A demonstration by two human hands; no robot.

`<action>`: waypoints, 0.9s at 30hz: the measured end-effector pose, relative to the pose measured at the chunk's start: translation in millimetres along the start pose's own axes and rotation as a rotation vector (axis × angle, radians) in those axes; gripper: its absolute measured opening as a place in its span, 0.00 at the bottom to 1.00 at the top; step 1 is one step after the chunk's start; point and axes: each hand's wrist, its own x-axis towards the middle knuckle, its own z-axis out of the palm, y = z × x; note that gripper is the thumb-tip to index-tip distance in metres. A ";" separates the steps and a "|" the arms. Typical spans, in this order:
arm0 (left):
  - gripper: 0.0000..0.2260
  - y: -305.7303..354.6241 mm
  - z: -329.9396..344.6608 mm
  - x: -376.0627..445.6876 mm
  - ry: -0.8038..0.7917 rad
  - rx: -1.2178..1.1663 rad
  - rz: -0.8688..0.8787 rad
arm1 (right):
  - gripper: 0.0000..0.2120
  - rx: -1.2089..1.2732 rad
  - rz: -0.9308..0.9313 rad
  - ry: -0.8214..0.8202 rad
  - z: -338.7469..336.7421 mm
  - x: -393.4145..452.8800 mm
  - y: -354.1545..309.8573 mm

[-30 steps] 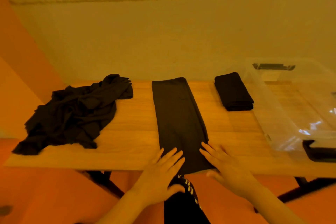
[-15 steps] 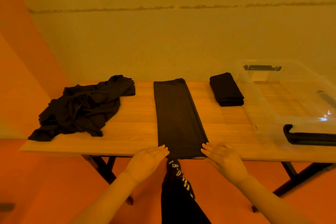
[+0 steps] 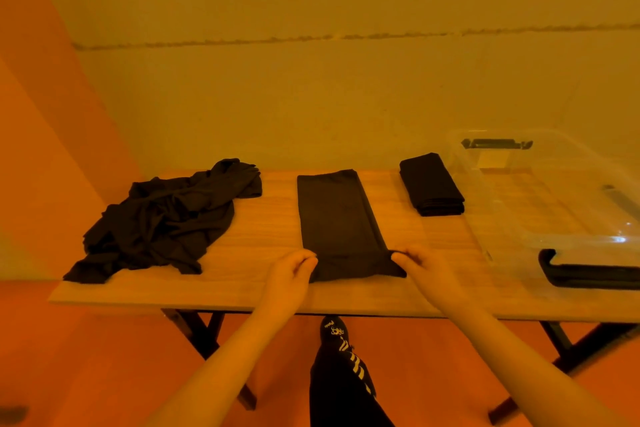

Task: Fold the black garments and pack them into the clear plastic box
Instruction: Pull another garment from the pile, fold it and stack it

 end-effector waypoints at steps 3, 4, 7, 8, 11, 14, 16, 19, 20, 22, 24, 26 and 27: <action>0.06 10.1 0.6 19.7 0.064 -0.185 -0.078 | 0.08 0.157 0.042 -0.005 -3.9 13.8 -20.5; 0.06 12.6 0.6 24.2 0.065 -0.200 -0.065 | 0.08 0.177 0.054 0.000 -4.6 18.0 -24.6; 0.10 13.4 -0.5 33.4 0.041 -0.168 -0.013 | 0.09 0.183 0.067 -0.009 -6.6 26.9 -27.8; 0.10 13.1 -1.1 34.7 0.037 -0.163 -0.015 | 0.09 0.181 0.070 -0.010 -7.4 28.1 -28.2; 0.10 11.2 -3.2 35.8 0.063 -0.153 -0.014 | 0.10 0.242 0.079 -0.010 -9.6 30.0 -24.8; 0.08 11.6 -3.3 34.3 0.072 -0.194 -0.021 | 0.09 0.292 0.092 -0.019 -10.1 28.7 -21.3; 0.09 11.1 -4.1 32.7 0.058 -0.214 -0.025 | 0.09 0.304 0.116 -0.032 -9.3 24.4 -16.1; 0.12 7.1 -5.8 27.9 0.013 -0.174 -0.013 | 0.09 0.308 0.157 -0.028 -5.9 14.4 -3.8; 0.14 6.1 -6.1 25.5 -0.007 -0.159 -0.019 | 0.10 0.305 0.164 -0.017 -4.6 11.0 -0.3; 0.15 5.2 -6.7 20.1 -0.037 -0.144 -0.044 | 0.10 0.287 0.151 0.007 -3.3 6.1 3.6; 0.14 8.0 -8.4 14.6 -0.053 -0.117 -0.049 | 0.11 0.270 0.099 0.021 -3.7 3.2 -0.4; 0.14 11.3 -11.6 10.5 -0.056 -0.077 -0.008 | 0.11 0.224 0.021 0.036 -5.1 1.4 -10.5; 0.14 12.8 -14.1 8.9 -0.063 -0.055 0.011 | 0.12 0.198 -0.015 0.042 -5.6 1.2 -15.4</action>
